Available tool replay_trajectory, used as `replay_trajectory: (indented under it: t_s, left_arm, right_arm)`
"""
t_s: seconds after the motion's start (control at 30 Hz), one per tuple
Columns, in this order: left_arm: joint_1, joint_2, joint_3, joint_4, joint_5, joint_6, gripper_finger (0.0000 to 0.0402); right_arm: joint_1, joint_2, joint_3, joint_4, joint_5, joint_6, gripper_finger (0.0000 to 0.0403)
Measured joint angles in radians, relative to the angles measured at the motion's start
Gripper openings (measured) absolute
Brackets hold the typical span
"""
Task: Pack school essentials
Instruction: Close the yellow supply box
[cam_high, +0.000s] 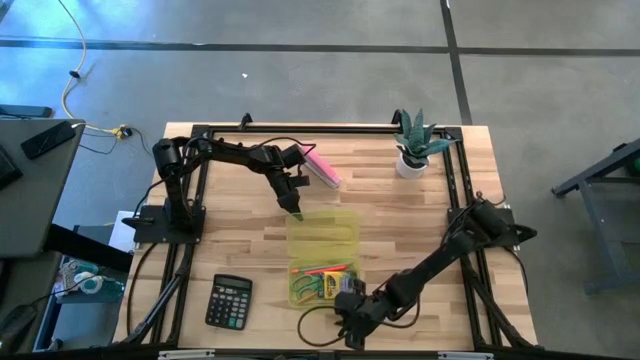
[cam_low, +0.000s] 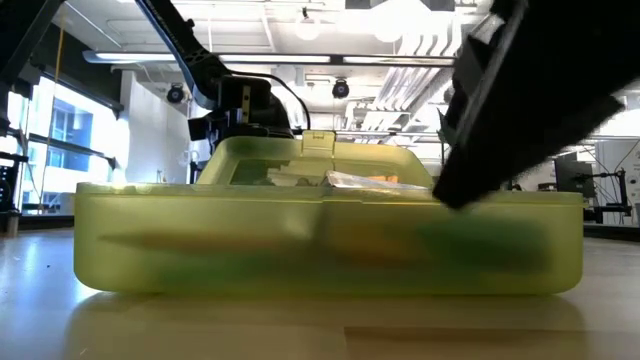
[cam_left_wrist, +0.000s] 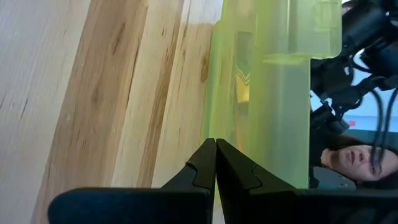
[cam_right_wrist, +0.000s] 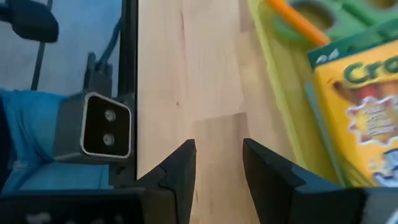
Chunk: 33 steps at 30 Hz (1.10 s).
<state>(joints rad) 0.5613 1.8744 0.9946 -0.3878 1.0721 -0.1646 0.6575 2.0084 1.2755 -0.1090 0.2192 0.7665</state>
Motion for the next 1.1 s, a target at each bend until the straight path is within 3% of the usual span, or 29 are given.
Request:
replay_trajectory:
  t_s: [0.5, 0.7, 1.1]
  left_arm:
    - [-0.005, 0.0, 0.0, 0.009, 0.002, -0.008, 0.0]
    - [-0.031, 0.0, 0.001, 0.02, 0.09, -0.008, 0.0]
    - [-0.138, -0.001, 0.074, 0.018, 0.131, -0.067, 0.0]
  right_arm:
    - [-0.022, 0.047, 0.068, -0.14, 0.074, 0.034, 0.0124]
    - [-0.023, 0.048, 0.068, -0.143, 0.104, 0.058, 0.0124]
    - [-0.026, 0.048, 0.067, -0.177, 0.192, 0.173, 0.0124]
